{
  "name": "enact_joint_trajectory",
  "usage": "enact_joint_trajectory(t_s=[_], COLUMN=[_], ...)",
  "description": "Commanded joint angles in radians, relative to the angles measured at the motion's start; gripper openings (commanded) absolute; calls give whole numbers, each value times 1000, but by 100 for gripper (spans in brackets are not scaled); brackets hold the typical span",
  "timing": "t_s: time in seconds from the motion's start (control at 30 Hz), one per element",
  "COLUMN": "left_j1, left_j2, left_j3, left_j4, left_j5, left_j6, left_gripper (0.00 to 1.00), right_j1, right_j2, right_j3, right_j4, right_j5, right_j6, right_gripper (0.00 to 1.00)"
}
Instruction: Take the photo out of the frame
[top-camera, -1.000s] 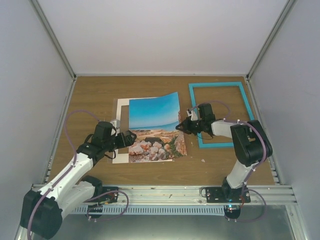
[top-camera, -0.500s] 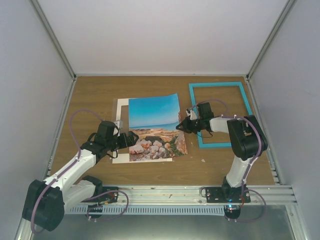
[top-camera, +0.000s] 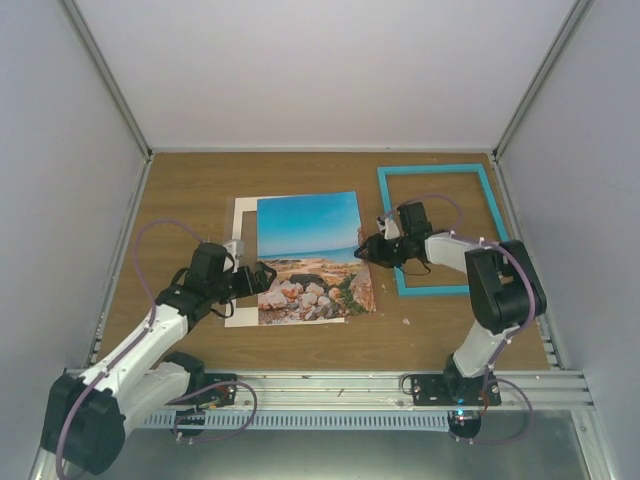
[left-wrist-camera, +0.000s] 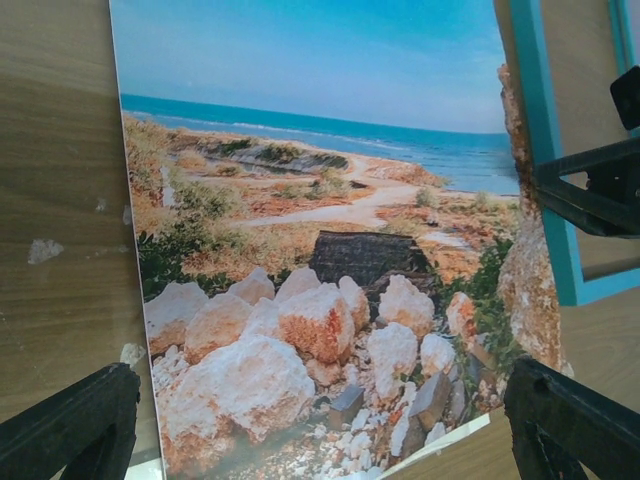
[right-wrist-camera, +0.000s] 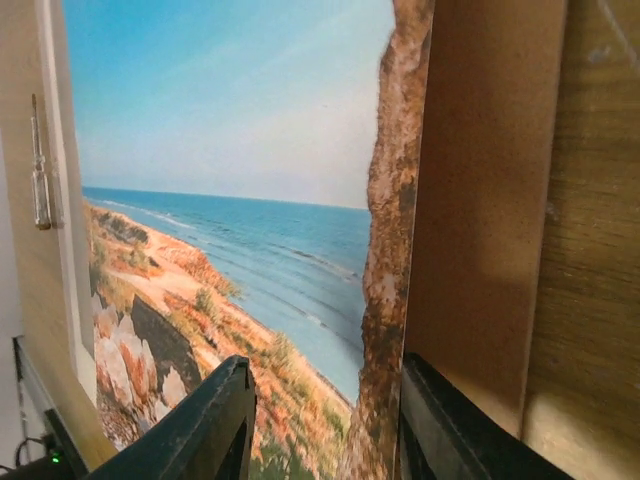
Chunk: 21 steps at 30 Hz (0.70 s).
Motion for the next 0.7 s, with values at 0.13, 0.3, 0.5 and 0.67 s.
enact_joint_trajectory(t_s=[0.13,0.3,0.5,0.67], left_j1=[-4,-4,-5,-5], left_j2=[-146,-282,-422,-532], left_j3=[70,143,238,281], left_j4=[-112,-229,-296,-291], left_j5=[-27,-121,-234,-285], left_j6=[1,10,38,93], left_gripper=[99,99,99,99], right_j1=[-19,-72,-113,-114], right_j2=[-239,-471,-767,-1013], right_j3=[-47,-92,-75,-72], right_j4=[-125,-199,-322,-353], right_j5=[159,295,513,694], right_j6=[-57,-87,-160,-207], right_gripper=[67,91,100,100])
